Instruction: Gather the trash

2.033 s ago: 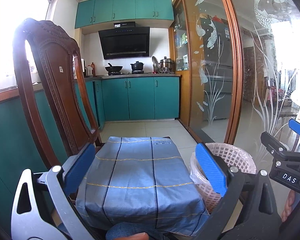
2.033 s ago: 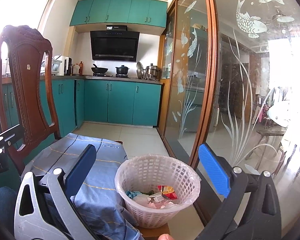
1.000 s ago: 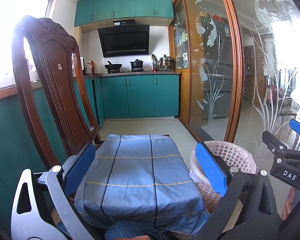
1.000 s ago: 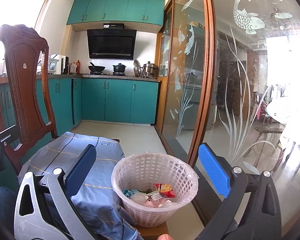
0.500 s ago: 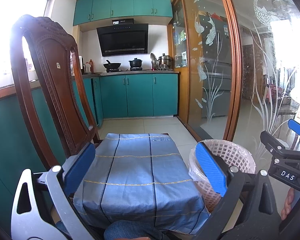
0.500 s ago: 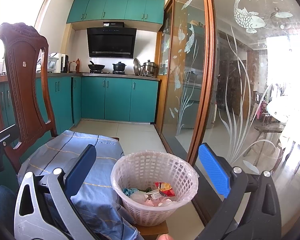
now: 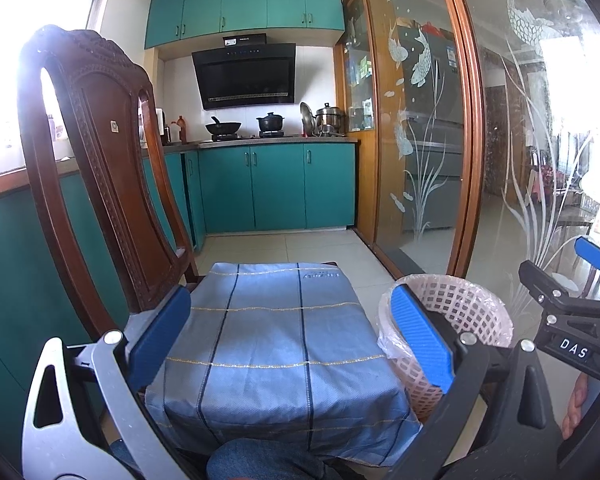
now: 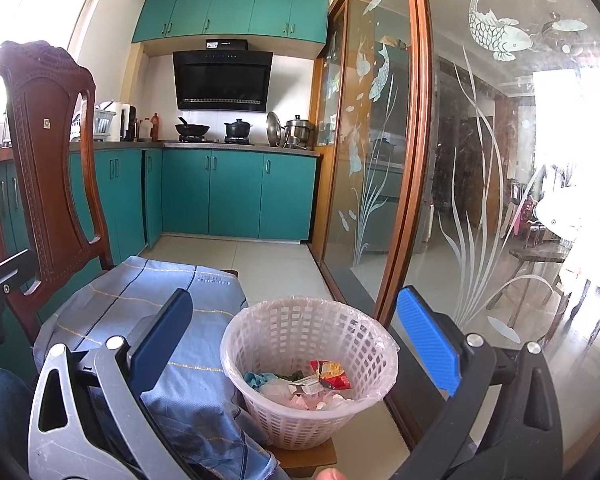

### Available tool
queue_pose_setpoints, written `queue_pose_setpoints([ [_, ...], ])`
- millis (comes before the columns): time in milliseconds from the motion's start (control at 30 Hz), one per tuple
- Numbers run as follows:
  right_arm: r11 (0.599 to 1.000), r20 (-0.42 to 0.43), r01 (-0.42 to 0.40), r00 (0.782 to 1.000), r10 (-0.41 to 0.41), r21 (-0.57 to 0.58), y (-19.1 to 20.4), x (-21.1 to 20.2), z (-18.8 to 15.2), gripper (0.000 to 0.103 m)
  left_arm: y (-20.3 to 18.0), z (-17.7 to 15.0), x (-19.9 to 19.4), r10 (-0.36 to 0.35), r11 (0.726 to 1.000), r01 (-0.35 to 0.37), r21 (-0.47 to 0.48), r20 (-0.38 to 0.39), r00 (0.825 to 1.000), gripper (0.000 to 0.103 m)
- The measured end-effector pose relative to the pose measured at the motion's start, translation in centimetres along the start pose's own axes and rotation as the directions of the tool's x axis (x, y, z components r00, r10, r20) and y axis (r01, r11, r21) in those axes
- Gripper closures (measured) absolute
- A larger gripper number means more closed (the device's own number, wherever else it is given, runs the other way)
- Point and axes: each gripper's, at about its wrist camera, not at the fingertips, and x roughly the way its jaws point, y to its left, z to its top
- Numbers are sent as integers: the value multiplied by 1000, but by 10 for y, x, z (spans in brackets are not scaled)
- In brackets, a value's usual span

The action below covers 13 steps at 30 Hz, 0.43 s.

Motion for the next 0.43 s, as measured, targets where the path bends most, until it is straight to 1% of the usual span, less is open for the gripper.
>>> queue_pose_setpoints([
  [67, 1000, -5, 0, 1000, 0, 1, 0, 2, 0, 3, 0, -1, 1, 14, 1000, -14, 2, 6, 1000, 3],
  [267, 1000, -24, -5, 1000, 5, 2, 1, 9, -2, 3, 2, -3, 11, -14, 1000, 13, -11, -21, 1000, 3],
  [400, 1000, -61, -21, 998, 21, 0, 6, 21, -5, 3, 7, -8, 30, -12, 1000, 12, -8, -68, 998, 3],
  [433, 999, -86, -34, 996, 34, -2, 9, 29, -7, 3, 12, -12, 42, -6, 1000, 4, -19, -89, 996, 3],
])
